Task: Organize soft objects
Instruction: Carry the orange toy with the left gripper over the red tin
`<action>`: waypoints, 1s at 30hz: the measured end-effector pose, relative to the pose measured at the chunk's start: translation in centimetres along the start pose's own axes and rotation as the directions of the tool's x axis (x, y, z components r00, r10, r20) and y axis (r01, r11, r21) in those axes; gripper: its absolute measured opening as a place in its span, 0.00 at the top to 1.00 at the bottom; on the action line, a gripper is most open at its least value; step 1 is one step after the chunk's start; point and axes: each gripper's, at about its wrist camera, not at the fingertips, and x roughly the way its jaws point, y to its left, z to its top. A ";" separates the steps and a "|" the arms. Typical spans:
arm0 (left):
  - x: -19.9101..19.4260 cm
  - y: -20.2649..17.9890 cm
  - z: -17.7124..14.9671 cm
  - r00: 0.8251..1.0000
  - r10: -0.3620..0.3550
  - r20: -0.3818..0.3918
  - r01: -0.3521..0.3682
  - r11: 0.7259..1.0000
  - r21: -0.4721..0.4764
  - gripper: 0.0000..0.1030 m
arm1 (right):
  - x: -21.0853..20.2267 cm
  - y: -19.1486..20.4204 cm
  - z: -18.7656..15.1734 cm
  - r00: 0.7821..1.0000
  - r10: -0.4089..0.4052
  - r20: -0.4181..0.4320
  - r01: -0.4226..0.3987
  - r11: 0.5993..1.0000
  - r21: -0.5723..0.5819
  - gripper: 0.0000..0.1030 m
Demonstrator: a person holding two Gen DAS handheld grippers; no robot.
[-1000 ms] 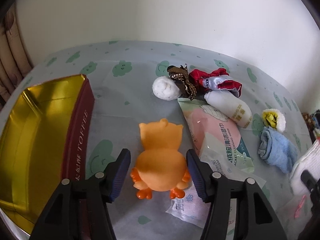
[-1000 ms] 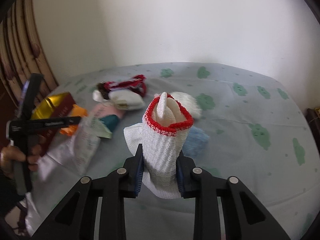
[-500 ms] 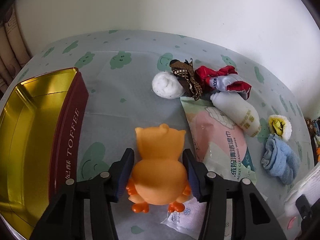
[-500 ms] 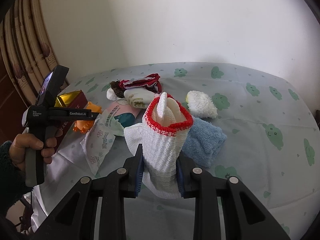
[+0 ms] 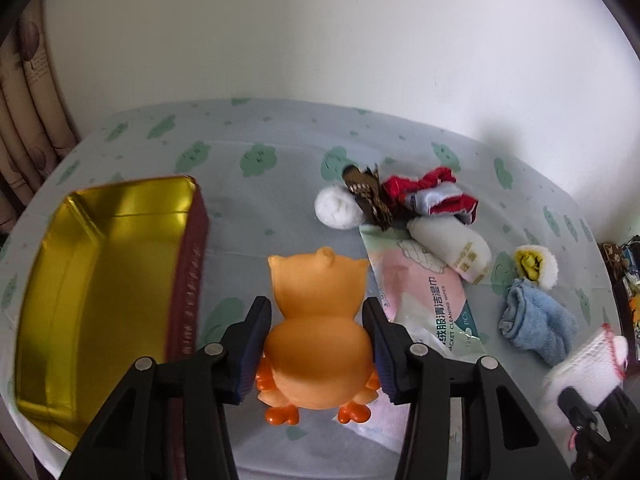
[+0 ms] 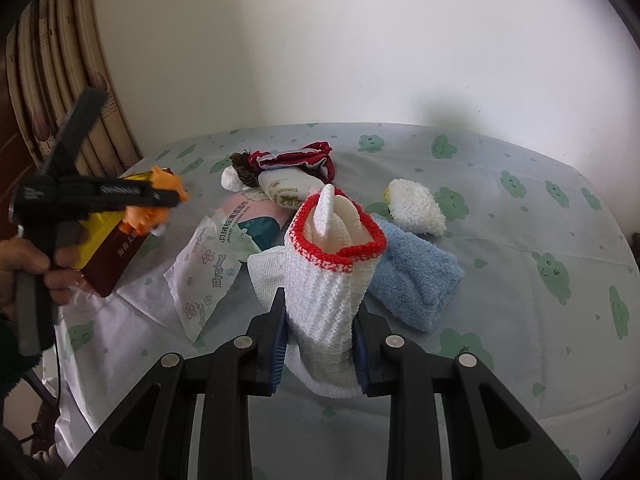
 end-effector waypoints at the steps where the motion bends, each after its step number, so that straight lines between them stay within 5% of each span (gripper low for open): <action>1: -0.7 0.5 0.1 1.000 0.003 0.010 -0.003 1.000 -0.007 0.53 | 0.0 0.1 0.0 1.000 0.000 0.000 0.000 1.000 -0.004 0.75; 17: -5.2 9.8 0.7 0.987 0.151 0.057 -0.142 0.981 -0.135 0.53 | -0.3 2.2 -0.5 1.000 0.004 0.005 -0.004 0.997 -0.079 0.75; 30: -3.5 15.4 -0.6 0.968 0.251 -0.021 -0.251 0.954 -0.165 0.53 | -0.1 2.0 -0.4 1.000 -0.003 0.003 0.003 0.997 -0.074 0.75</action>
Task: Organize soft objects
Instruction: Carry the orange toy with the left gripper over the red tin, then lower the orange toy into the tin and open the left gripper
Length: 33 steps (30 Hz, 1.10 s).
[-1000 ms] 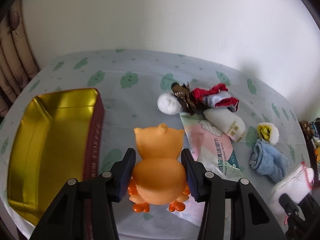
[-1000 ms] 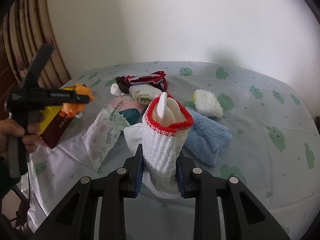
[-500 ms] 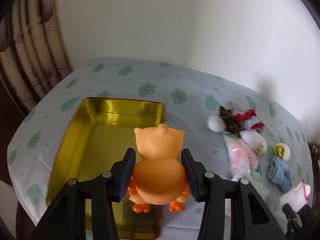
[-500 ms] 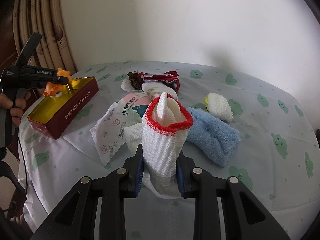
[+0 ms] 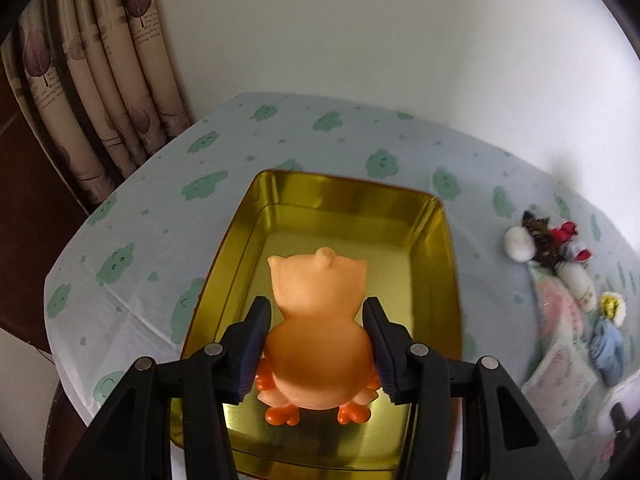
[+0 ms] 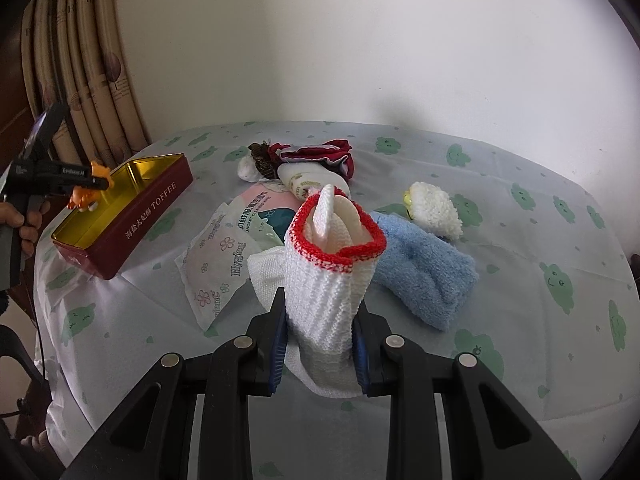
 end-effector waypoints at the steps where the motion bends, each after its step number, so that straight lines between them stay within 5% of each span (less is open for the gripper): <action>1: 0.3 0.1 -0.1 1.000 0.002 -0.004 -0.002 1.000 0.004 0.53 | 0.0 0.0 0.0 1.000 0.000 0.000 0.000 1.000 -0.002 0.75; 22: 4.2 1.3 -1.4 0.993 0.066 -0.096 -0.064 0.998 0.019 0.48 | 0.5 0.0 -0.1 1.000 0.001 -0.016 0.000 1.000 0.010 0.75; 33: 4.0 0.7 -1.3 0.993 0.095 -0.071 -0.091 0.994 0.056 0.48 | 0.7 -0.2 -0.2 1.000 -0.002 -0.024 0.002 1.000 0.009 0.75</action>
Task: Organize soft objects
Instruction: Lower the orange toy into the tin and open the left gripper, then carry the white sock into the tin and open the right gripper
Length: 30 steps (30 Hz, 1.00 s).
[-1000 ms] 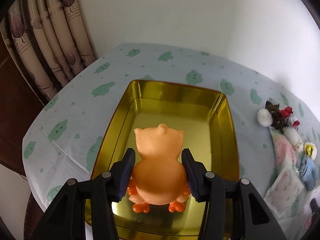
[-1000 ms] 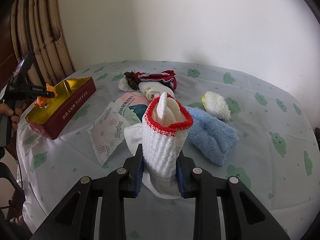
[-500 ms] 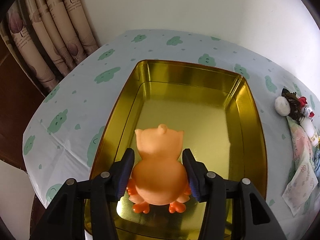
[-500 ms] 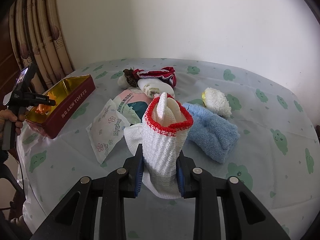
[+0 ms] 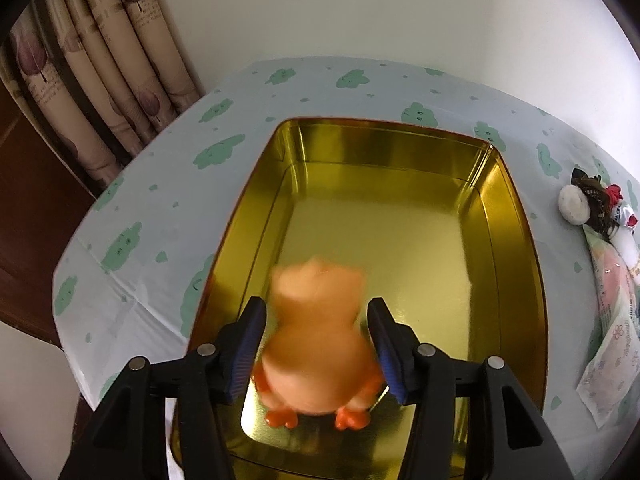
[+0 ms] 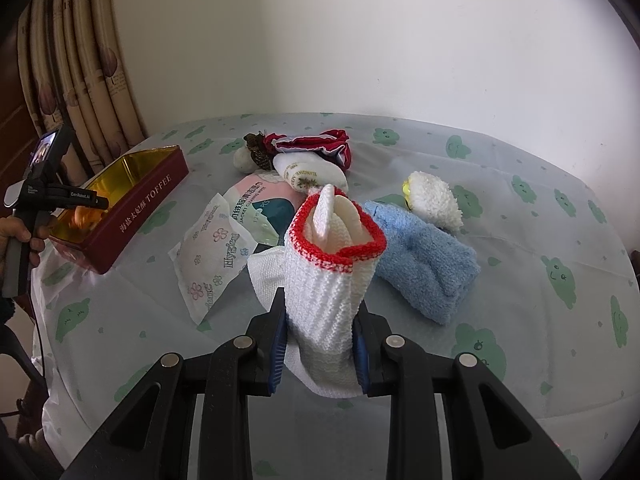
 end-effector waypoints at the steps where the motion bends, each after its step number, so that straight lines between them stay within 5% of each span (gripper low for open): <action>1: -0.3 -0.1 0.1 1.000 0.002 0.013 -0.002 1.000 0.012 0.47 | 0.0 0.0 0.0 1.000 -0.002 0.000 0.002 1.000 0.000 0.75; 21: -4.5 1.4 -0.8 0.990 -0.045 0.136 0.051 0.998 -0.044 0.47 | -1.3 1.6 1.4 0.999 -0.025 0.029 0.026 0.999 -0.032 0.75; 30: -5.6 3.8 -2.9 0.981 -0.027 0.194 0.039 0.997 -0.062 0.47 | -1.2 5.2 4.1 1.000 0.015 0.026 -0.012 0.994 -0.104 0.75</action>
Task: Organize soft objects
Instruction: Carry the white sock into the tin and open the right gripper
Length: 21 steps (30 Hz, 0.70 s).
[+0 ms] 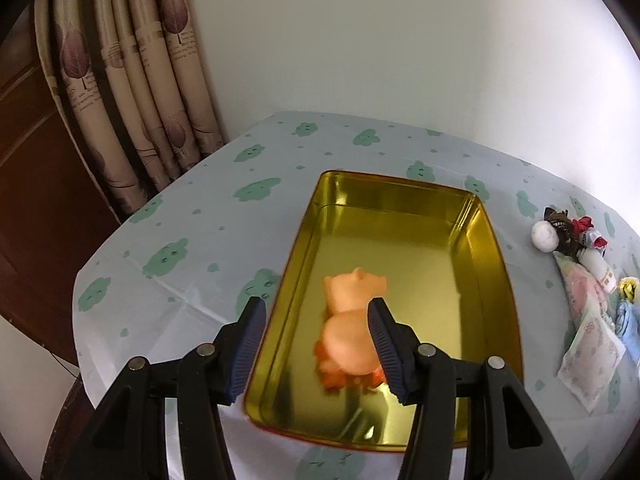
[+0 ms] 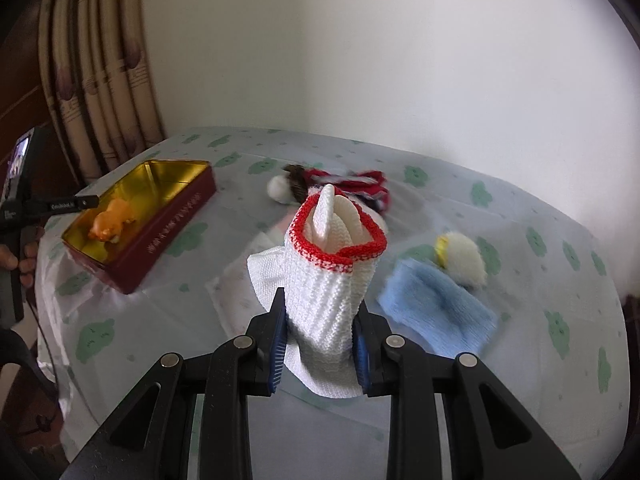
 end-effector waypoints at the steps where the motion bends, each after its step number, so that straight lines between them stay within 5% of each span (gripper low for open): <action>1: 0.0 0.2 -0.2 1.000 0.001 0.001 -0.001 1.000 -0.002 0.47 | 0.2 0.7 0.5 1.000 0.014 -0.001 -0.014 1.000 -0.011 0.75; 21: -0.9 3.9 -2.1 0.999 0.010 0.036 -0.006 0.995 -0.098 0.47 | 8.6 16.4 8.8 0.964 0.254 -0.072 -0.263 0.947 -0.186 0.75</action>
